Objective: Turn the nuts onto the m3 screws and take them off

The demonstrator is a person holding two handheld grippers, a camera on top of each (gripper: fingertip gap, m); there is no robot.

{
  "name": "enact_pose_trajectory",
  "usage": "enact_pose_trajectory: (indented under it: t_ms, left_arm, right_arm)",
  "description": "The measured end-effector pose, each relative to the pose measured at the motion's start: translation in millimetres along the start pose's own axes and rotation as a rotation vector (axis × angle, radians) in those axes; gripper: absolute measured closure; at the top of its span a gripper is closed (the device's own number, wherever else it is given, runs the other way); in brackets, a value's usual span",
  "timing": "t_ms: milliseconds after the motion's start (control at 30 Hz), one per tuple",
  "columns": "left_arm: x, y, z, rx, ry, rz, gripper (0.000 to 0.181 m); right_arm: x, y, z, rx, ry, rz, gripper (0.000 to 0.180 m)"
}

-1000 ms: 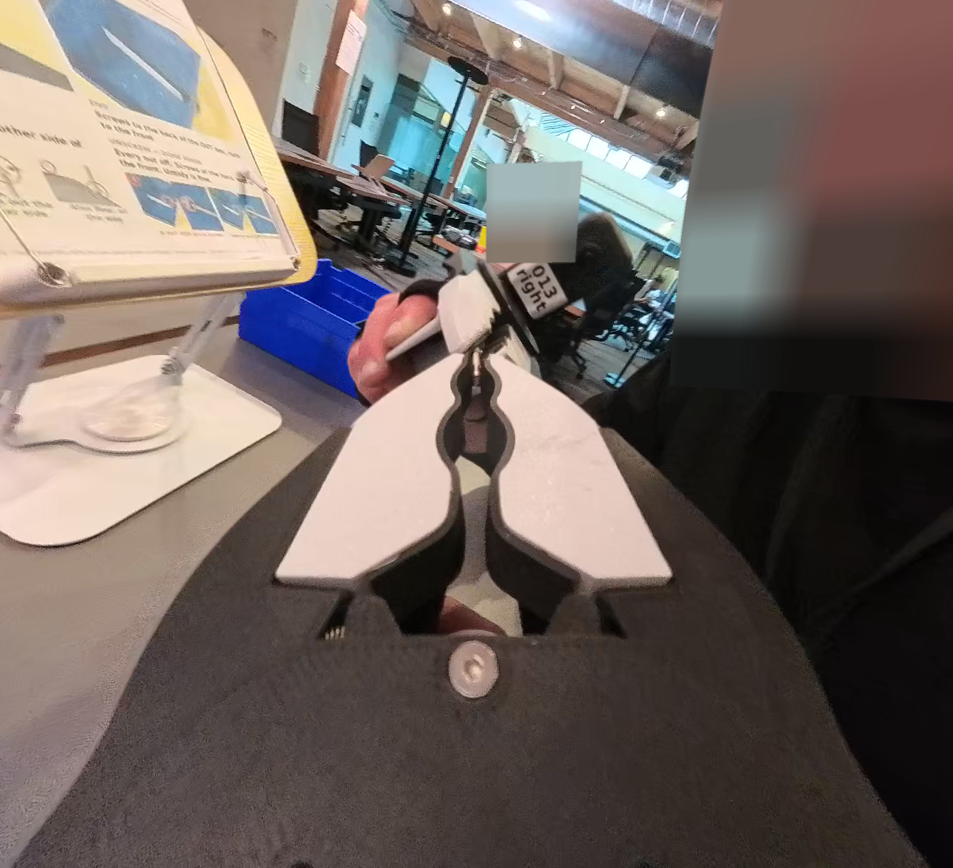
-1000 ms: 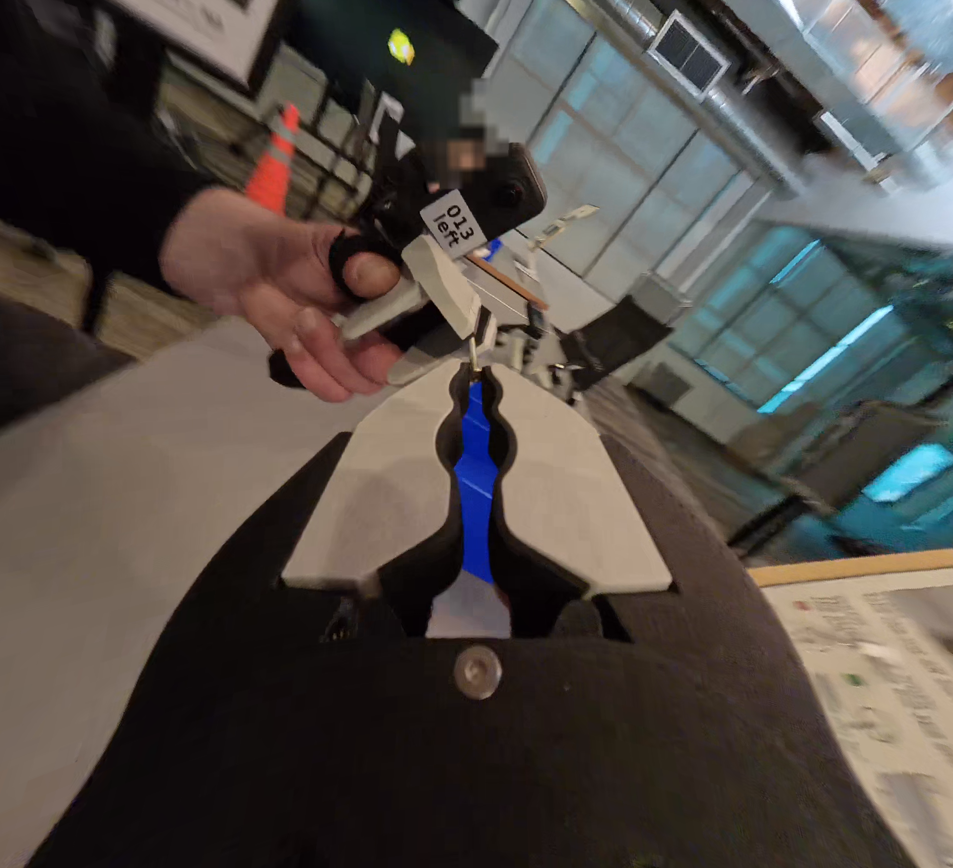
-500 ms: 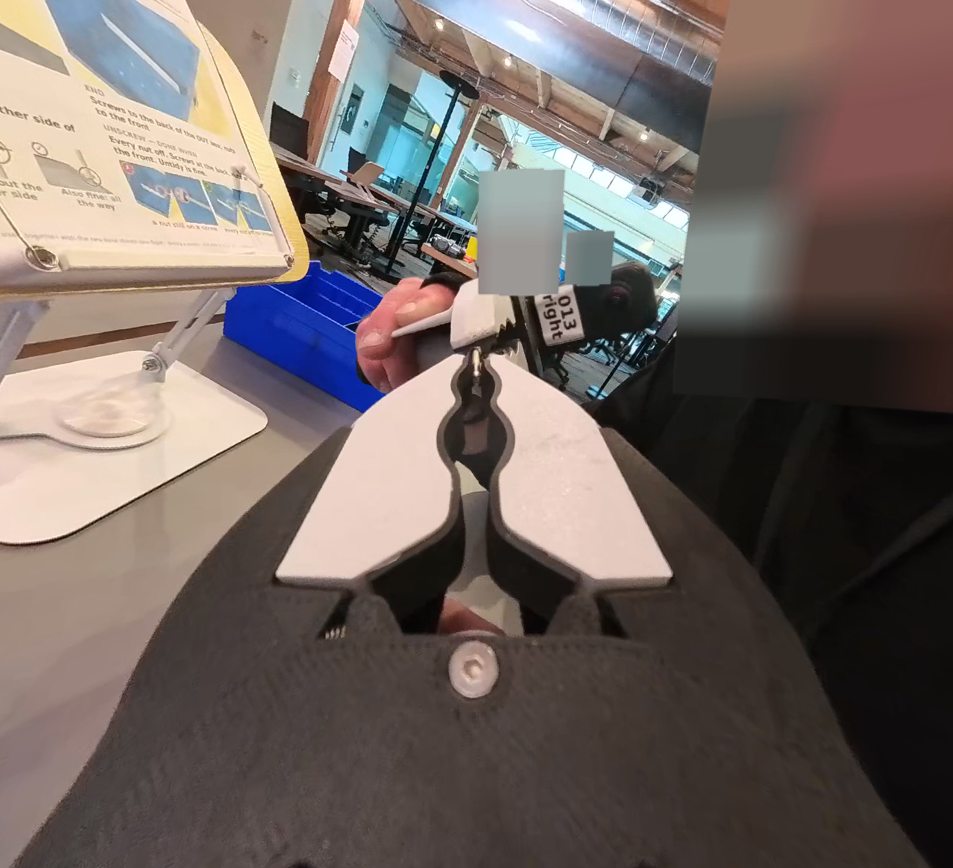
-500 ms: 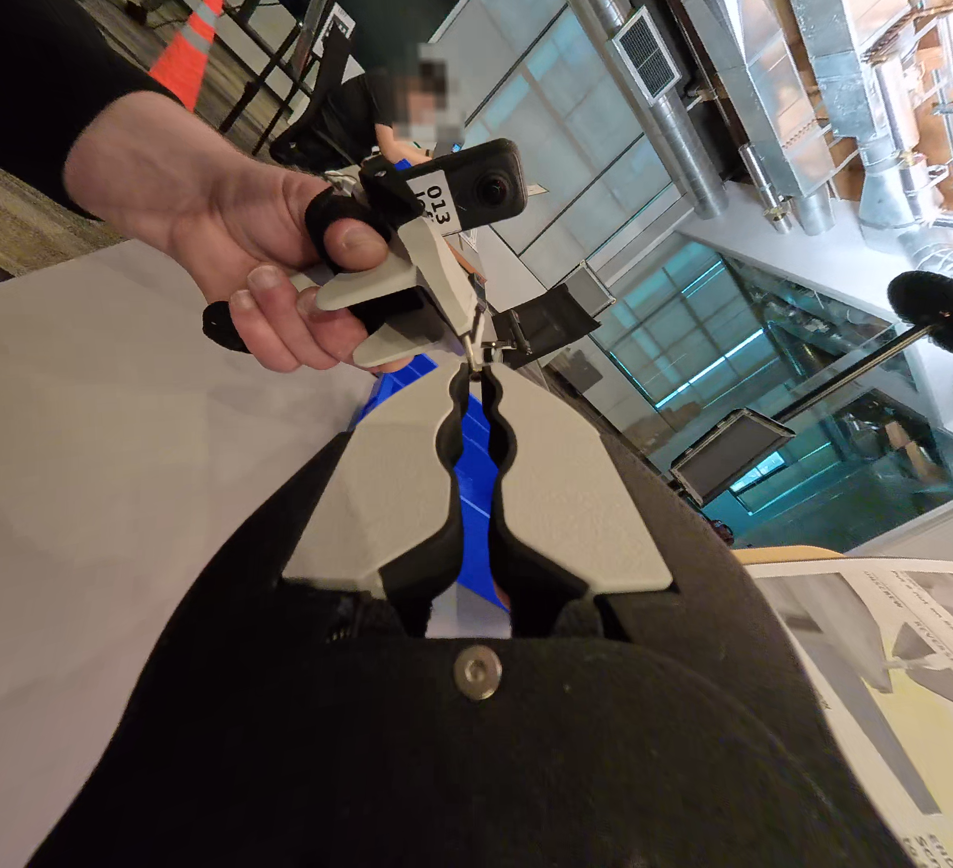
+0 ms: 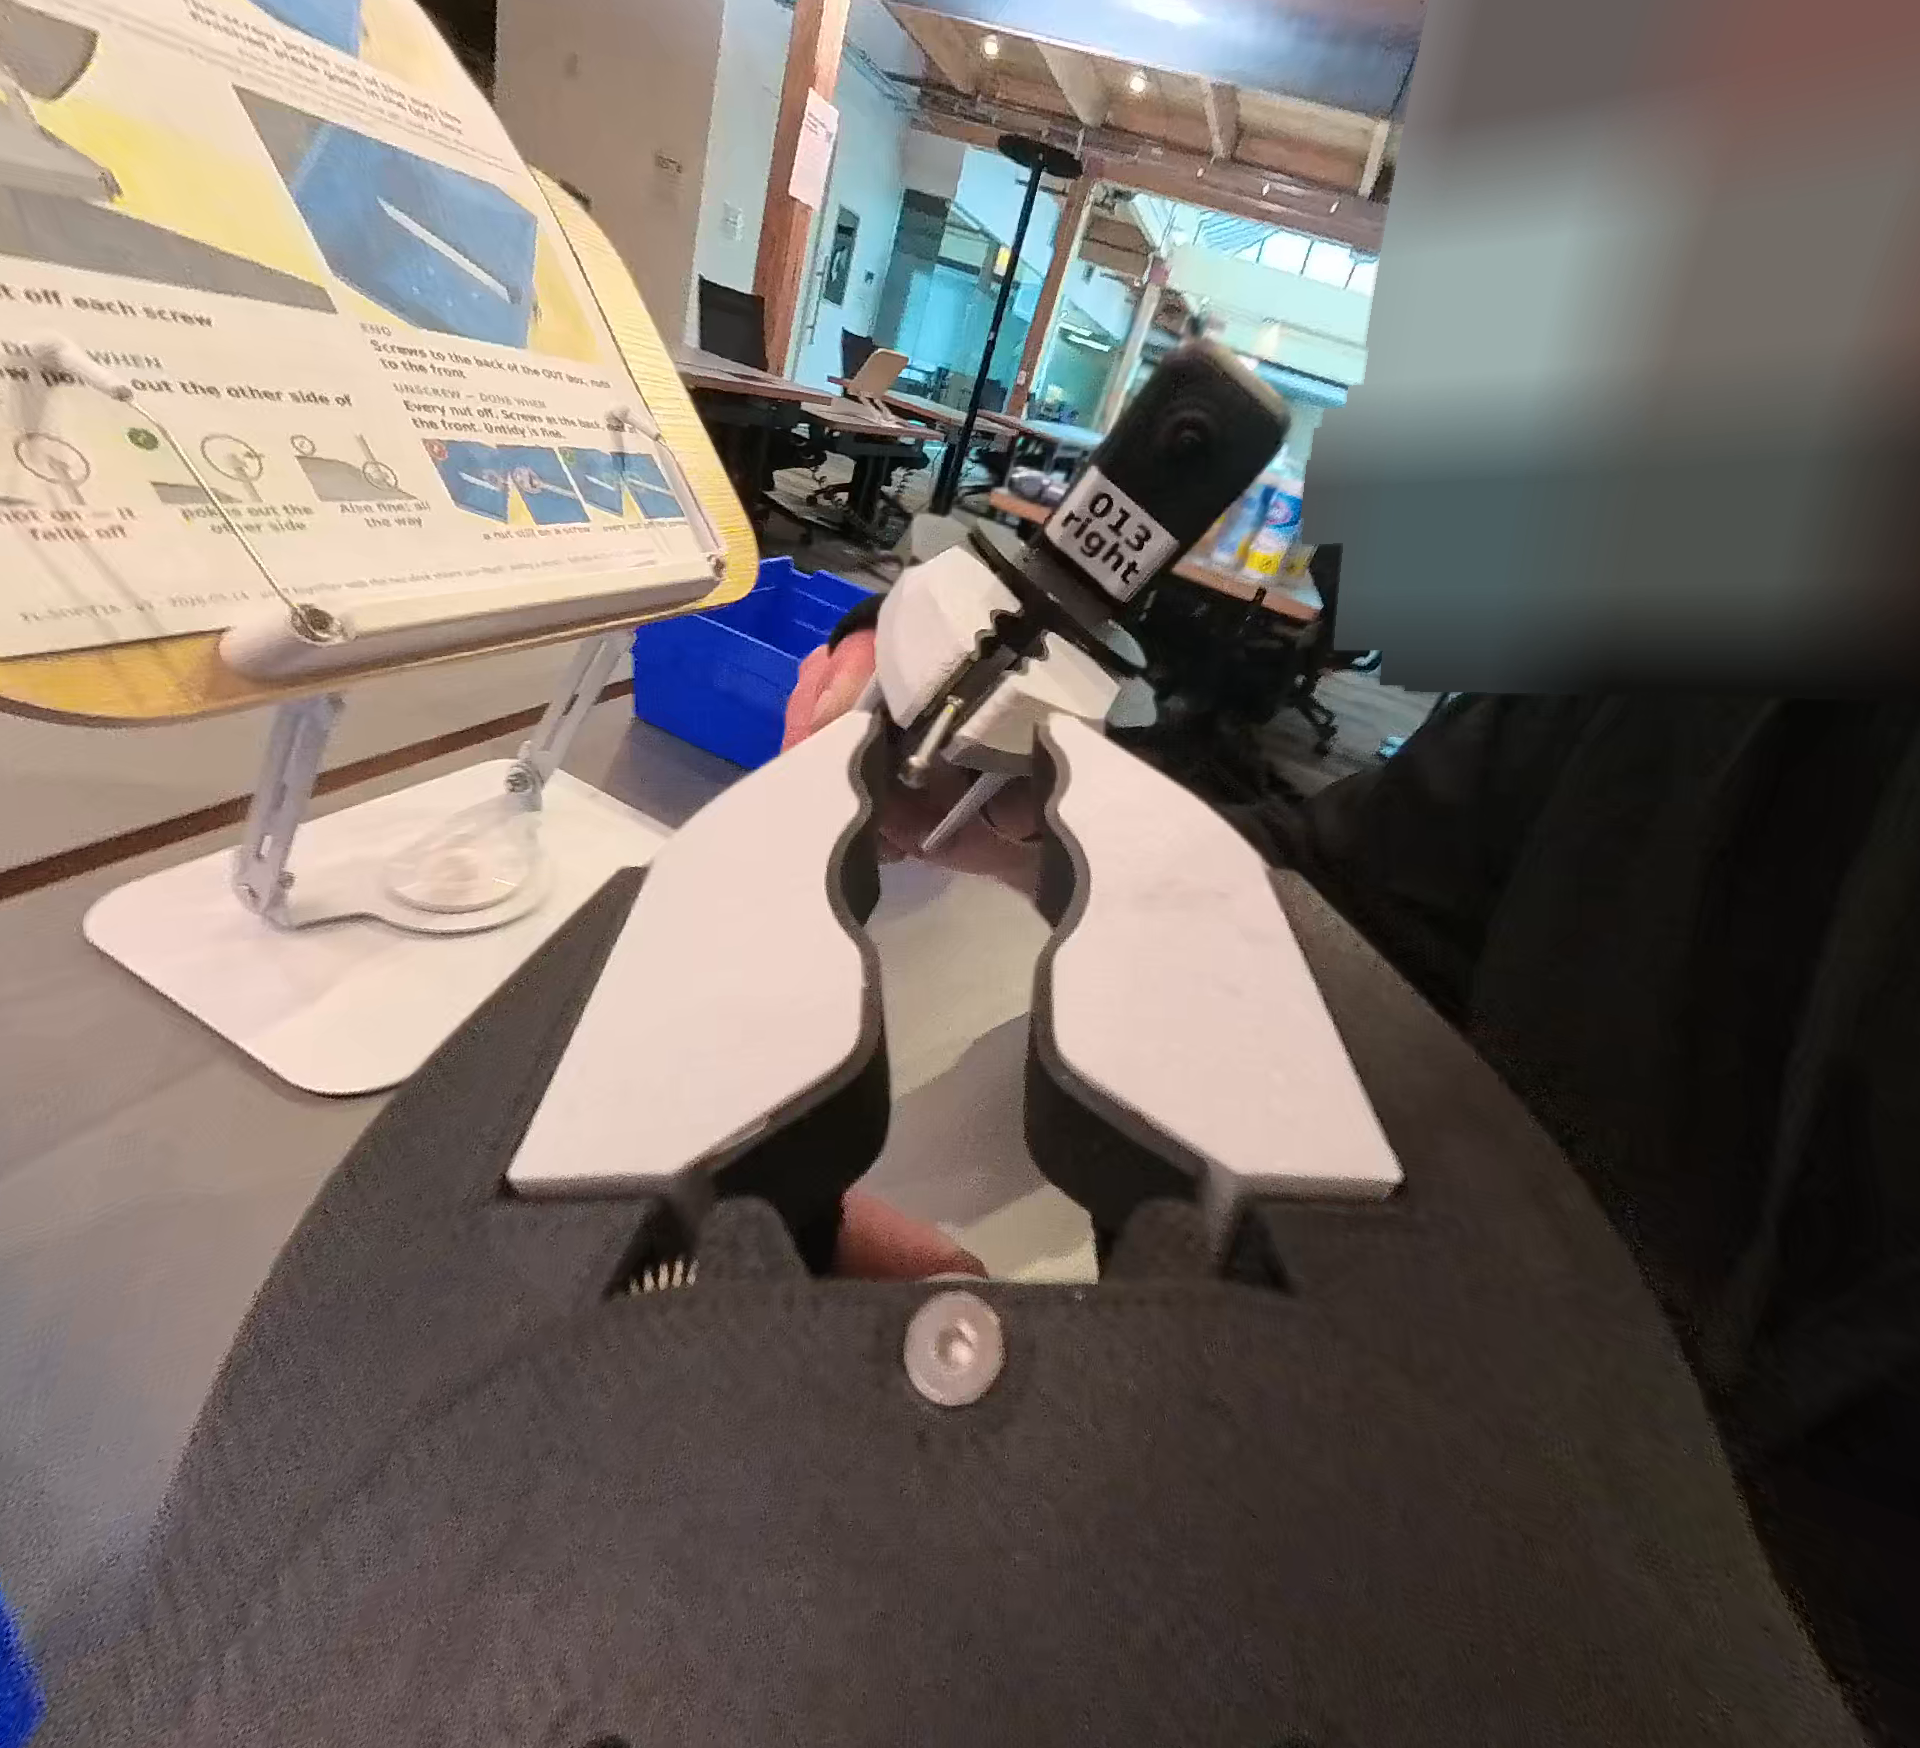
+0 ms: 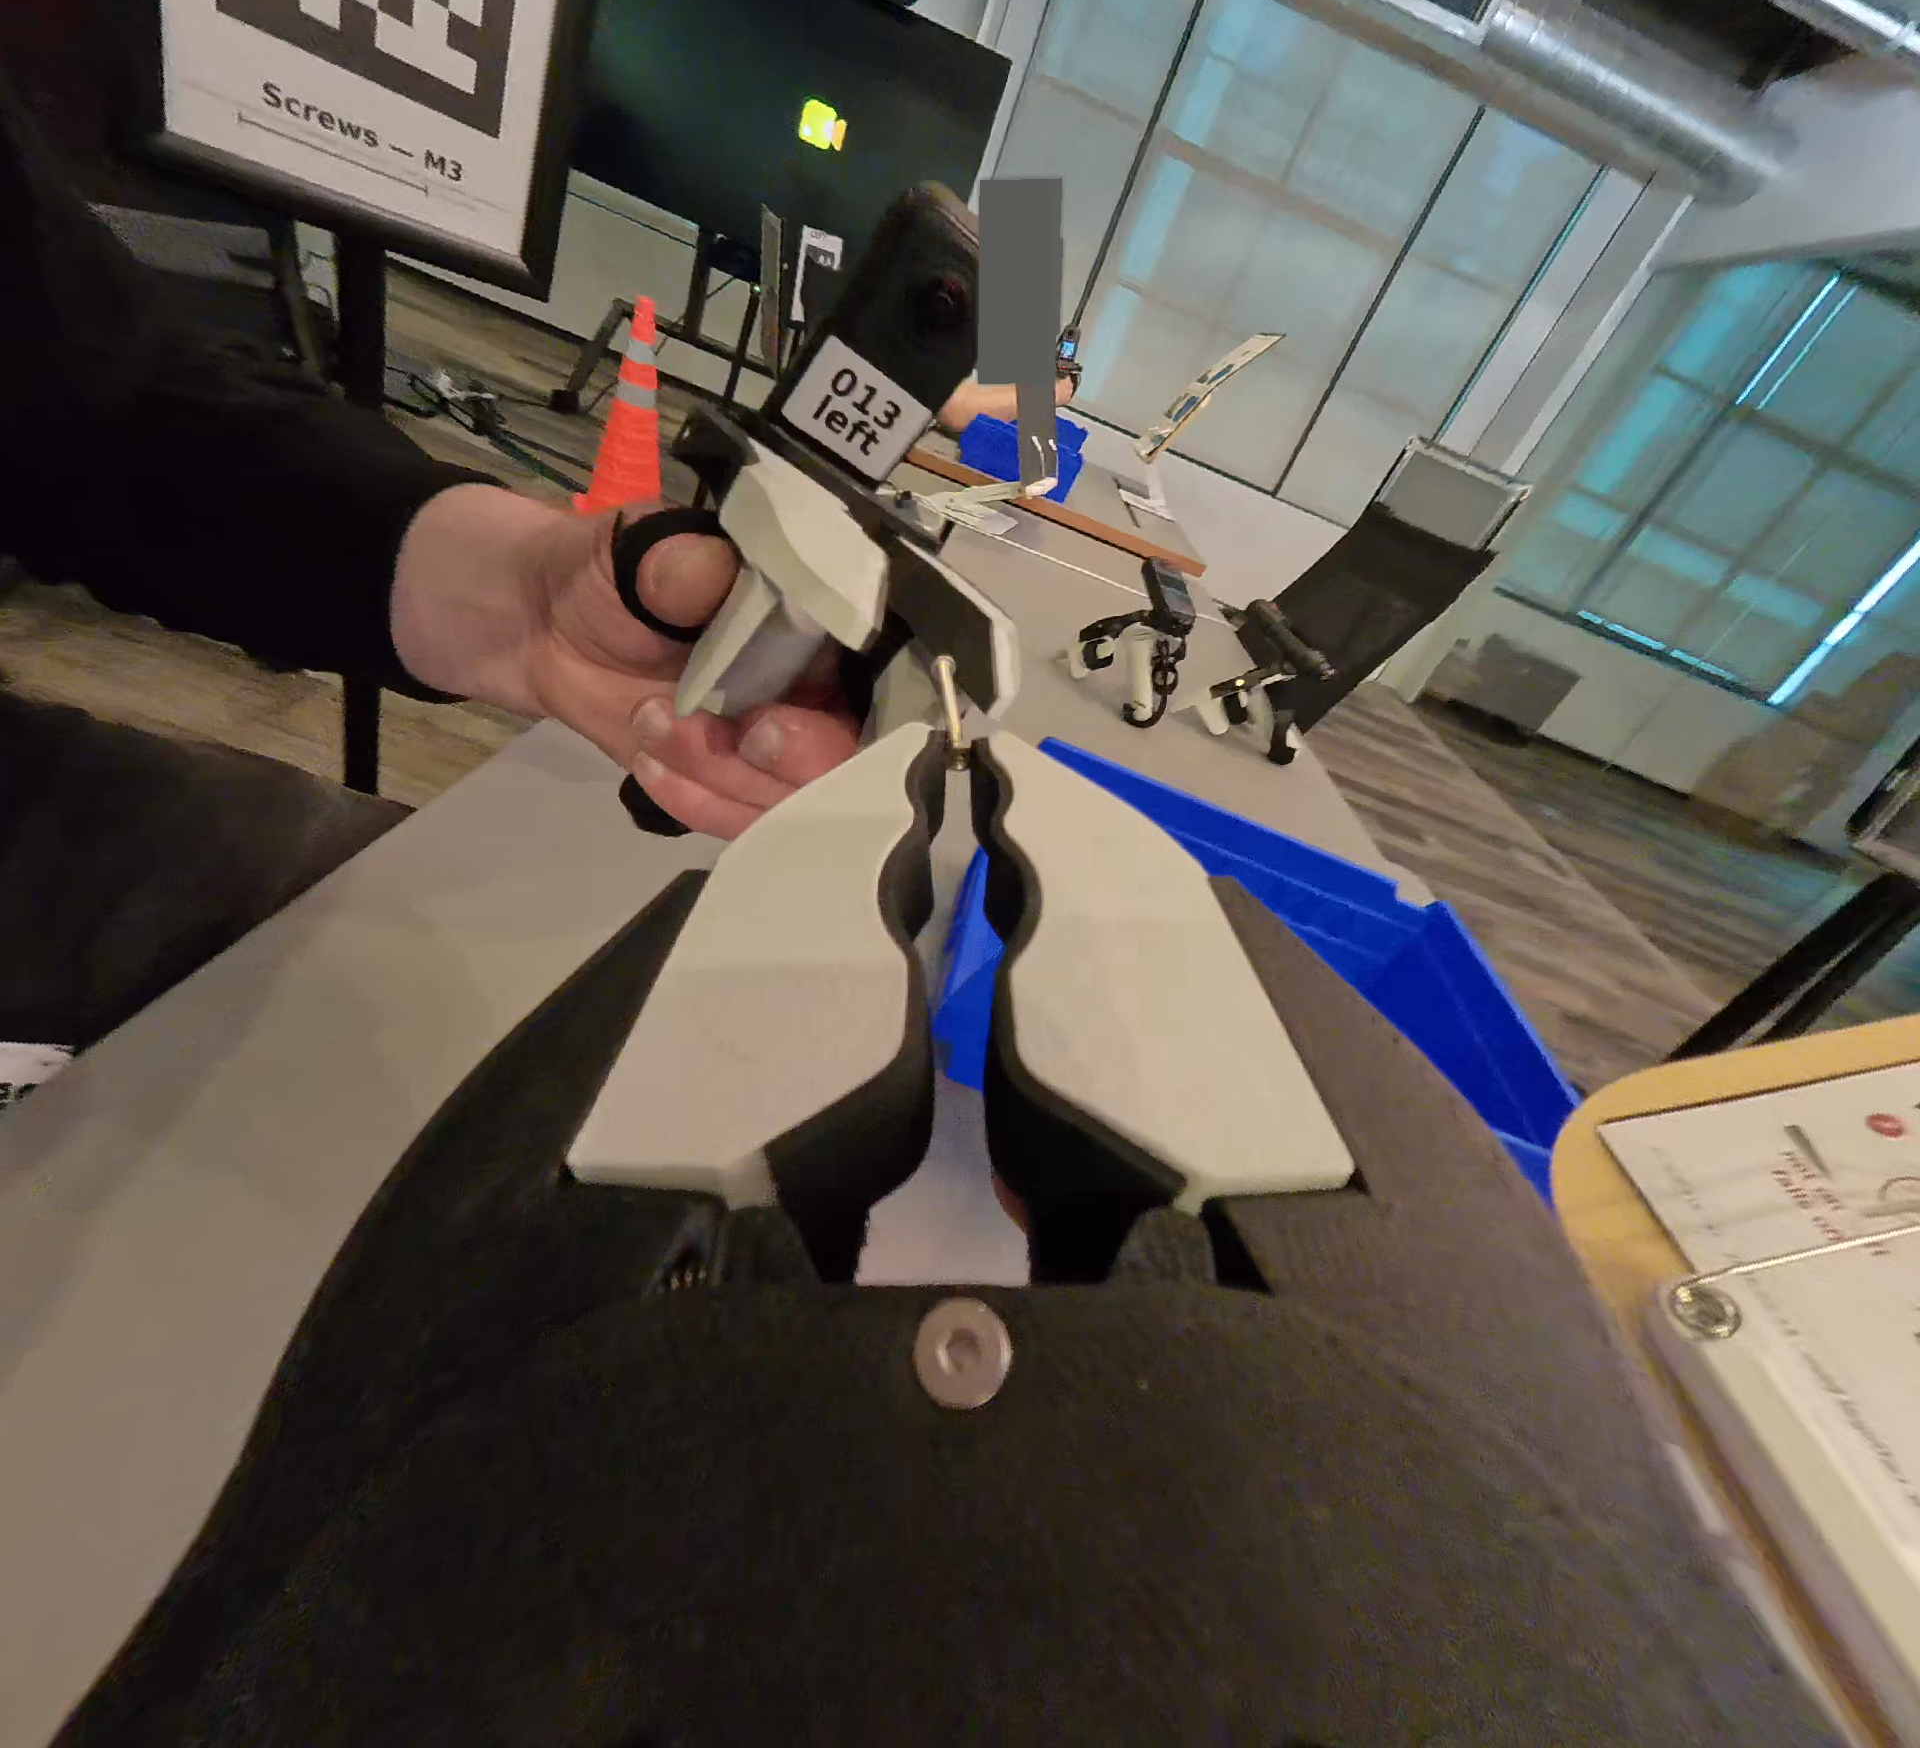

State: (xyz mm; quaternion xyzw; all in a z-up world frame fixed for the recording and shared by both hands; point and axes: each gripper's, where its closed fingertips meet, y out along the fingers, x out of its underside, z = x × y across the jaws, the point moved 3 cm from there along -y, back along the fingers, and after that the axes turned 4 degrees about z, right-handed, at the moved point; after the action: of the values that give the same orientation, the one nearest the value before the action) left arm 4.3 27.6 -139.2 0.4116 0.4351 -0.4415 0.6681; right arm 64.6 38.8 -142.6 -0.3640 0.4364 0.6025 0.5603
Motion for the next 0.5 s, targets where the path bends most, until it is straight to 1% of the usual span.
enact_pose_trajectory:
  t_ms: [133, 267, 500]
  left_arm:
    - [5, 2, -1, -0.076, 0.166, -0.058, 0.154]
    - [8, 3, -2, -0.147, 0.312, -0.104, 0.159]
    - [11, 3, -3, -0.18, 0.407, -0.151, 0.158]
  right_arm:
    - [4, 1, 2, -0.041, 0.151, 0.024, 0.175]
    - [7, 2, -1, -0.107, 0.259, 0.038, 0.175]
    - [6, 1, 1, -0.162, 0.407, 0.096, 0.175]
